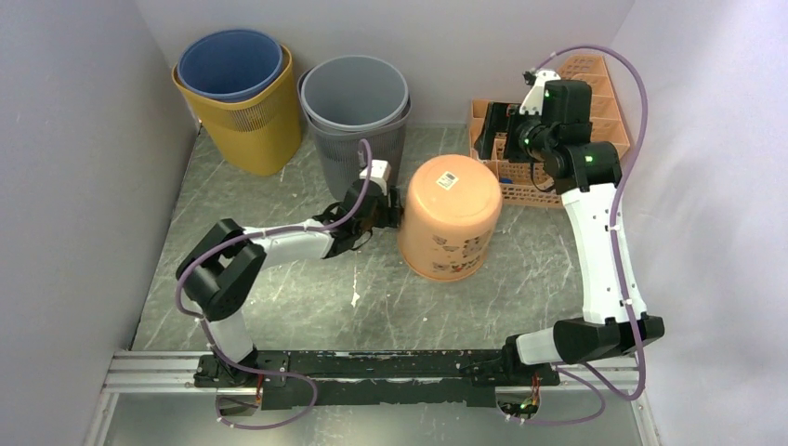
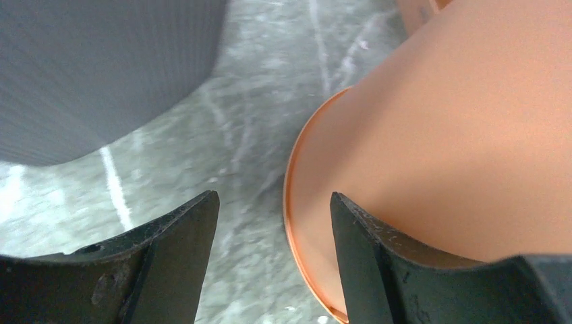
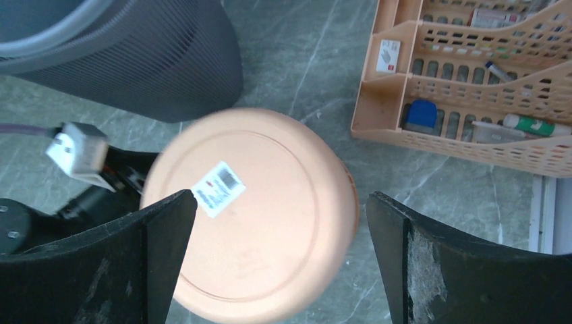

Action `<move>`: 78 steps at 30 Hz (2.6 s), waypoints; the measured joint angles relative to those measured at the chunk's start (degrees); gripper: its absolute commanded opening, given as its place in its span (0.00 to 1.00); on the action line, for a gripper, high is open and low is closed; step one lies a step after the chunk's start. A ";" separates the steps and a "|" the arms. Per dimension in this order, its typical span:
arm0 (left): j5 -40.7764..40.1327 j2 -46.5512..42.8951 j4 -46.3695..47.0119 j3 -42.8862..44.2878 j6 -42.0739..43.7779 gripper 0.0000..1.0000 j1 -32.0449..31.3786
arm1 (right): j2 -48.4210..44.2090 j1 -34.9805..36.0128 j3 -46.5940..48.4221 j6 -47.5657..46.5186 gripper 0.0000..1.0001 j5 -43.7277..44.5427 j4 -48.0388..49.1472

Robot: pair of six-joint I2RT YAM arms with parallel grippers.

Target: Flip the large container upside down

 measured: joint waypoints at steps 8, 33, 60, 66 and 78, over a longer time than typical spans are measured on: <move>5.75 8.15 -0.07 10.58 0.20 0.74 -4.59 | 0.09 0.00 2.86 0.00 1.00 0.00 -0.07; 29.94 19.10 -2.91 26.34 4.94 0.81 -7.69 | 5.99 0.04 13.94 -0.90 1.00 0.83 -0.63; 19.28 -12.79 -22.45 29.90 23.30 0.78 13.64 | 16.44 3.98 14.64 7.41 1.00 -13.09 8.44; 26.05 -5.53 -24.74 48.13 29.83 0.75 16.59 | 17.92 3.34 15.28 8.37 1.00 -12.09 8.50; 42.42 13.49 -30.38 61.00 31.08 0.74 18.05 | 17.92 3.34 15.76 6.97 1.00 -9.25 6.12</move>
